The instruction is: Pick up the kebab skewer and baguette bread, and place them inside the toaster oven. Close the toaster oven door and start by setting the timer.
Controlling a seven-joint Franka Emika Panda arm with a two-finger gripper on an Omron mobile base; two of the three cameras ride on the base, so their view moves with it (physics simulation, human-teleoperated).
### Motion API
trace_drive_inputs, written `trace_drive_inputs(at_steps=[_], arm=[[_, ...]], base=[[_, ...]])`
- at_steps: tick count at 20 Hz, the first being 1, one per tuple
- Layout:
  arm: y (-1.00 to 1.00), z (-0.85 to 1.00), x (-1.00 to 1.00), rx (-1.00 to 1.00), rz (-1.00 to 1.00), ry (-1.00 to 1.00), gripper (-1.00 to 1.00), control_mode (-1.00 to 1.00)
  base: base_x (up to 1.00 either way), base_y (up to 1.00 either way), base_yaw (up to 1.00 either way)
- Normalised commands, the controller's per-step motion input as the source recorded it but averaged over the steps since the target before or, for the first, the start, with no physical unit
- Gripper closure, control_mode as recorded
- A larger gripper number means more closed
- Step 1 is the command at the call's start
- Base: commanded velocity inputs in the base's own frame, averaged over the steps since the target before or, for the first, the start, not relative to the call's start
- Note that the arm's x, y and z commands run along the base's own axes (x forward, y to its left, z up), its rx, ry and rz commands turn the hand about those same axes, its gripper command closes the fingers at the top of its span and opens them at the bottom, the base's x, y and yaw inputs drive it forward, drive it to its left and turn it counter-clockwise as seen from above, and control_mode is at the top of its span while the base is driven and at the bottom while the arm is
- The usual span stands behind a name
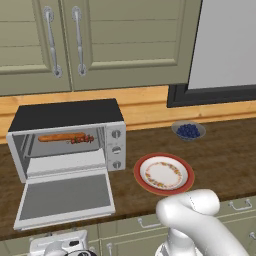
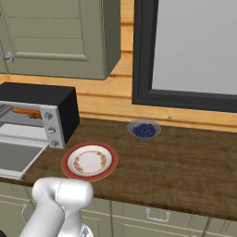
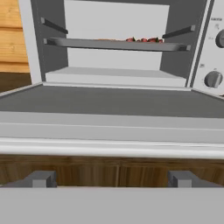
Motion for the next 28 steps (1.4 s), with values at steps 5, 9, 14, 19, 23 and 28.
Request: trace_drive_inputs(at_steps=[5, 9, 14, 19, 23, 28], arm=[[0.0, 0.0, 0.02, 0.0, 0.0, -0.01, -1.0, -1.0], [0.0, 0.0, 0.03, 0.0, 0.0, -0.01, -1.0, -1.0], [0.01, -0.05, 0.0, 0.0, 0.0, 0.0, -1.0, -1.0], [0.03, -0.08, 0.04, 0.0, 0.0, 0.0, -1.0, -1.0], [0.0, 0.0, 0.13, 0.0, 0.0, 0.0, -1.0, -1.0], [0.0, 0.0, 0.14, 0.0, 0.0, 0.0, -1.0, -1.0]], base=[[0.0, 0.0, 0.0], [0.0, 0.0, 0.0], [0.0, 0.0, 0.0], [0.0, 0.0, 0.0], [0.0, 0.0, 0.0], [0.0, 0.0, 0.0]])
